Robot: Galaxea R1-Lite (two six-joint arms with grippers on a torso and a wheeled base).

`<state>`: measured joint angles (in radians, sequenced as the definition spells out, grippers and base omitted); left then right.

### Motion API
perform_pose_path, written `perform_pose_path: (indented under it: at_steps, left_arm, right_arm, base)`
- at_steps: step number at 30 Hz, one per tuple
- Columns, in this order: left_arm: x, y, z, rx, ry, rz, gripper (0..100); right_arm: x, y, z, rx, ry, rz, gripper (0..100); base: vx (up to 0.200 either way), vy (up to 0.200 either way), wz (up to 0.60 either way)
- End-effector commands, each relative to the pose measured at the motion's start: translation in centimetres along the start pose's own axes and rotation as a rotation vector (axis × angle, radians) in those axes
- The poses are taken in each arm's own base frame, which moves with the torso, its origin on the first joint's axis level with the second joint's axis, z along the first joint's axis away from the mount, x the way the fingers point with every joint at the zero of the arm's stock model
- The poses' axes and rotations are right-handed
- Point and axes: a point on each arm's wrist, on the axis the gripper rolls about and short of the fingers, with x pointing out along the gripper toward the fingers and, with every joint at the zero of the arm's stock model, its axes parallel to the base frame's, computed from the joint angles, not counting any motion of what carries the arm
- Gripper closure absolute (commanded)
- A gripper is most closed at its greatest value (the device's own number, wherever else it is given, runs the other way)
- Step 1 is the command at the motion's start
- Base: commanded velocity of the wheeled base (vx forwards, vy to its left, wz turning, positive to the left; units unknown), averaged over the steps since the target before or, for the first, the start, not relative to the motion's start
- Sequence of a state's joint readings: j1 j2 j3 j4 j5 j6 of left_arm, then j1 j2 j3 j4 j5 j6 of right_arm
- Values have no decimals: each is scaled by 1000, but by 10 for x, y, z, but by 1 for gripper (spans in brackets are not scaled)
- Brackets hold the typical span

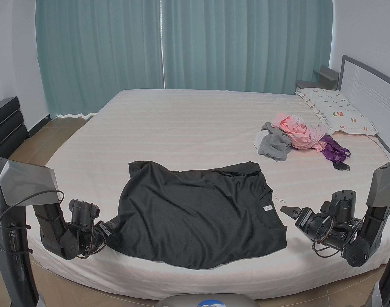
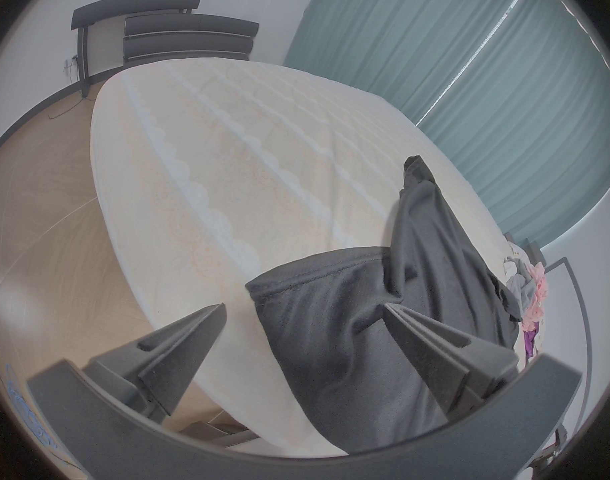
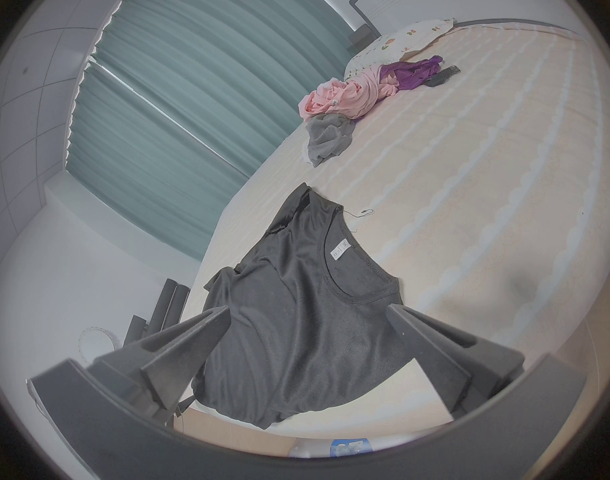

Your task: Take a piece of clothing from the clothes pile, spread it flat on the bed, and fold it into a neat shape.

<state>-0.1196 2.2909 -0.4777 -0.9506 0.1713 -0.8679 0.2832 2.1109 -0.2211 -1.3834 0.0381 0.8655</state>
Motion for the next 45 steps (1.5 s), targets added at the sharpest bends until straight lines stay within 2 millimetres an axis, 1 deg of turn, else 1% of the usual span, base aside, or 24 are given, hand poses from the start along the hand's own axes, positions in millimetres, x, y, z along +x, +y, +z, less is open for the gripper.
perform_pose_path:
  at_steps: [1,2,3,11,12,15,18,20,29,34,39,43,45]
  left_arm:
    - [4,5,0,9,3,23,0]
    - [5,6,2,6,-9,31,0]
    - [5,6,3,4,-17,34,100]
    - [3,9,2,16,-14,48,100]
    - [1,13,-1,66,-6,67,100]
    - [-3,16,-3,96,-16,93,100]
    - [-11,19,-5,142,-22,118,100]
    - [-19,24,-5,215,-14,133,100]
    - [-29,37,-10,327,-13,250,100]
    - [-34,37,-9,332,-11,251,100]
    - [-40,39,-10,354,29,282,100]
    - [-41,37,-8,350,23,276,100]
    - [-39,36,-7,342,16,272,100]
  right_arm:
    - [0,0,-1,-1,2,-2,0]
    - [0,0,0,-1,1,-1,0]
    - [0,0,0,-1,1,-1,0]
    - [2,-2,-2,0,8,-11,0]
    - [5,-6,-4,0,17,-26,0]
    - [6,-9,-6,-1,23,-39,0]
    - [6,-11,-8,-3,33,-50,0]
    - [8,-15,-12,-8,49,-69,0]
    - [14,-25,-18,-12,81,-110,0]
    - [19,-30,-21,-13,96,-127,0]
    - [24,-33,-26,-40,121,-132,0]
    - [39,-38,-31,-70,133,-138,0]
    - [51,-43,-39,-83,146,-155,0]
  base:
    - [0,0,0]
    - [0,0,0]
    - [0,0,0]
    - [0,0,0]
    - [0,0,0]
    - [0,0,0]
    - [0,0,0]
    - [0,0,0]
    - [0,0,0]
    - [0,0,0]
    - [0,0,0]
    - [0,0,0]
    - [0,0,0]
